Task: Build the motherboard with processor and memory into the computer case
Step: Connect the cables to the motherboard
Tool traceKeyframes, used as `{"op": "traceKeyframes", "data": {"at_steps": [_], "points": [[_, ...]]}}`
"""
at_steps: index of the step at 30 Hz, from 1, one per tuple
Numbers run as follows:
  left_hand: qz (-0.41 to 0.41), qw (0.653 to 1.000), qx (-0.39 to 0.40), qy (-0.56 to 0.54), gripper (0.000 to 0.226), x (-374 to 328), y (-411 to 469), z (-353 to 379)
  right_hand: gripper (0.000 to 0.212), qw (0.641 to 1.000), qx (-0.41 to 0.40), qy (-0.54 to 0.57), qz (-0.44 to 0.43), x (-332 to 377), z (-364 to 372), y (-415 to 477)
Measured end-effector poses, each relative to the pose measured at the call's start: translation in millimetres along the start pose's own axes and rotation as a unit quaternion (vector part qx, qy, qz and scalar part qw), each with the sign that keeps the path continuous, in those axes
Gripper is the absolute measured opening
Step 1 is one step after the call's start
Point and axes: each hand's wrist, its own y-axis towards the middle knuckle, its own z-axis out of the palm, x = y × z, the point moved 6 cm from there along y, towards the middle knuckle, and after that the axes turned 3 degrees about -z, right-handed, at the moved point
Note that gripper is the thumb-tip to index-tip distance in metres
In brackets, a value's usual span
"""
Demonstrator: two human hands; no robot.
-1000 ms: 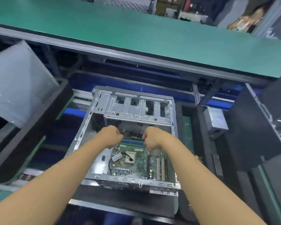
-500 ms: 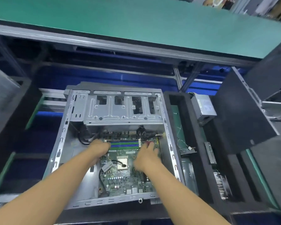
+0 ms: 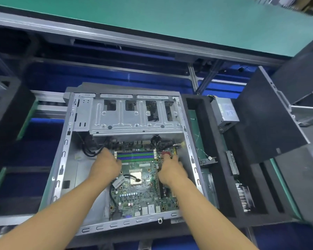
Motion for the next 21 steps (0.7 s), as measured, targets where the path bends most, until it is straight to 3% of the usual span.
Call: {"op": "traceKeyframes", "data": {"at_steps": [6, 9, 12, 15, 21], "points": [[0.148, 0.983, -0.072, 0.084, 0.038, -29, -4, -3, 0.061, 0.996, -0.062, 0.059, -0.018, 4, -12, 2], [0.142, 0.982, -0.082, 0.093, 0.039, -35, 4, -6, 0.069, 0.994, -0.048, 0.099, -0.023, 5, -18, 9], [0.145, 0.983, -0.044, 0.105, 0.043, -38, 15, 1, 0.081, 0.988, -0.034, 0.147, -0.022, 8, -23, 18], [0.133, 0.988, -0.013, 0.081, 0.038, -39, 23, 5, 0.079, 0.986, -0.038, 0.160, -0.029, 12, -23, 25], [0.174, 0.983, -0.016, 0.060, 0.015, -51, 28, 5, 0.049, 0.990, -0.140, 0.001, -0.029, 14, -19, 24]]}}
